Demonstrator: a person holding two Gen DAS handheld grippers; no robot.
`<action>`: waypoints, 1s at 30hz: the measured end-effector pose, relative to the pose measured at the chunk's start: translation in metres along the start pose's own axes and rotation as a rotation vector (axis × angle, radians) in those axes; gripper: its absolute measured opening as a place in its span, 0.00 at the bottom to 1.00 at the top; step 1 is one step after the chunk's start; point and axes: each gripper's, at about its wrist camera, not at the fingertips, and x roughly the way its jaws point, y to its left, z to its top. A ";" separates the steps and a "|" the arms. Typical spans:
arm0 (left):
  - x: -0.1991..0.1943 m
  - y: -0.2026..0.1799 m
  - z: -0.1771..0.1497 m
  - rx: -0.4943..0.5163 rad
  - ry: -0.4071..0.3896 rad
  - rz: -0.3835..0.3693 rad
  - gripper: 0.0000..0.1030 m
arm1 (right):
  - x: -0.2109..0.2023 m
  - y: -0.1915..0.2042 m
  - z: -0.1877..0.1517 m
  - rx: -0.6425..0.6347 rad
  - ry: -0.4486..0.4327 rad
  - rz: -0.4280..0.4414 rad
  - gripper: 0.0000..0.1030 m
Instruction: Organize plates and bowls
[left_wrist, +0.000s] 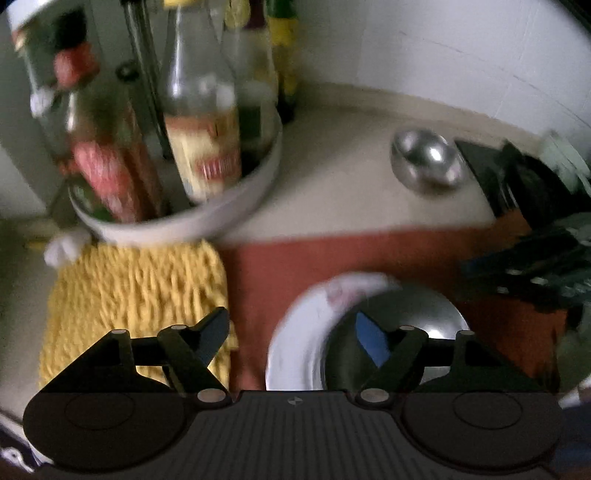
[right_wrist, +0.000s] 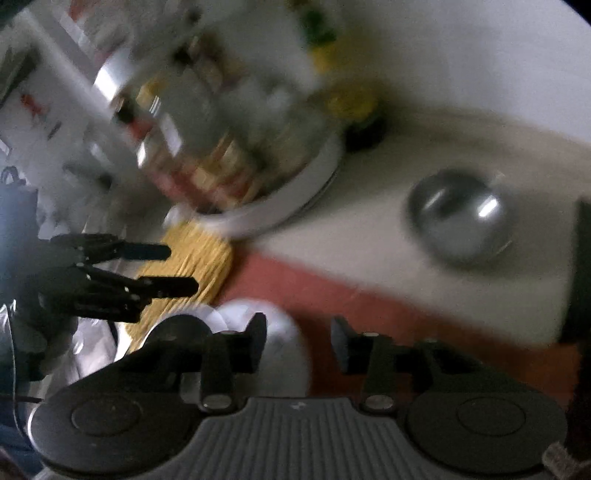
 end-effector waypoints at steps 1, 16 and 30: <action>0.002 0.000 -0.008 -0.008 0.016 -0.019 0.79 | 0.010 0.008 -0.005 0.002 0.025 0.007 0.35; 0.038 -0.017 -0.017 -0.050 0.029 -0.200 0.61 | 0.068 0.032 -0.042 0.131 0.142 0.065 0.29; 0.062 -0.056 0.058 0.032 0.008 -0.247 0.56 | 0.026 -0.024 -0.026 0.250 0.012 0.039 0.26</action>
